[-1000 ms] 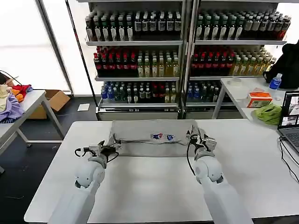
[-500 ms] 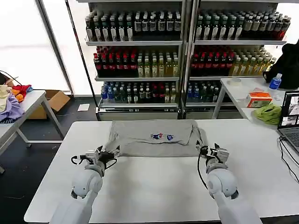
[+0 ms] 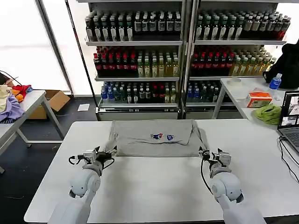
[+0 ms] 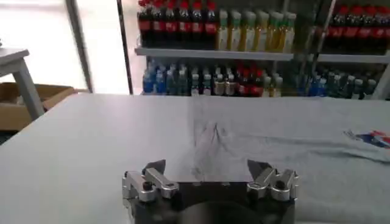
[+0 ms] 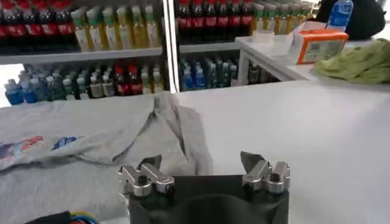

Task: Fold and organize the clothes.

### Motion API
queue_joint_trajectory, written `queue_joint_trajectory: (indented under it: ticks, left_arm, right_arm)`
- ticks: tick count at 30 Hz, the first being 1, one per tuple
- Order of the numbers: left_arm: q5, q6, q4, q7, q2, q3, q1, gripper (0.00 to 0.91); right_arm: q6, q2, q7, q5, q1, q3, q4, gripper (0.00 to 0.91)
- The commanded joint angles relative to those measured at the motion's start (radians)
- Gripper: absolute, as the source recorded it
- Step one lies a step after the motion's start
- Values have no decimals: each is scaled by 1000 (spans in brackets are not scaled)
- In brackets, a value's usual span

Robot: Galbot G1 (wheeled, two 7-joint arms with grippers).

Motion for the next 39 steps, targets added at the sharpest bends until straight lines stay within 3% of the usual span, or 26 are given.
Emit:
queue_joint_trajectory:
  ticks: [1, 10, 12, 13, 14, 15, 16, 18, 39]
  left_arm:
    - [14, 1, 17, 0, -1, 2, 13, 907]
    - [19, 1, 10, 3, 2, -2, 41, 907]
    - [21, 1, 10, 5, 3, -2, 45, 867]
    - [23, 1, 11, 6, 4, -2, 49, 776]
    - [25, 1, 11, 6, 5, -1, 51, 423]
    - [28, 0, 10, 6, 5, 0, 54, 262]
    - [31, -2, 7, 7, 5, 1, 58, 60]
    - [32, -4, 2, 10, 5, 2, 63, 0]
    - [86, -52, -46, 40, 3, 11, 91, 0]
  right_arm:
    - [-10, -6, -5, -2, 0, -10, -19, 907]
    - [-9, 5, -11, -2, -25, -13, -39, 877]
    - [-9, 7, -12, -6, -31, -15, -44, 615]
    - [-9, 9, -14, -7, -35, -17, -47, 514]
    - [-9, 11, -15, -7, -39, -17, -47, 222]
    - [-9, 13, -18, -11, -45, -19, -47, 0]
    - [-9, 17, -19, -16, -51, -21, -49, 0]
    - [-9, 23, -22, -25, -60, -23, -50, 0]
    - [-4, 18, -28, -29, -138, 13, 31, 0]
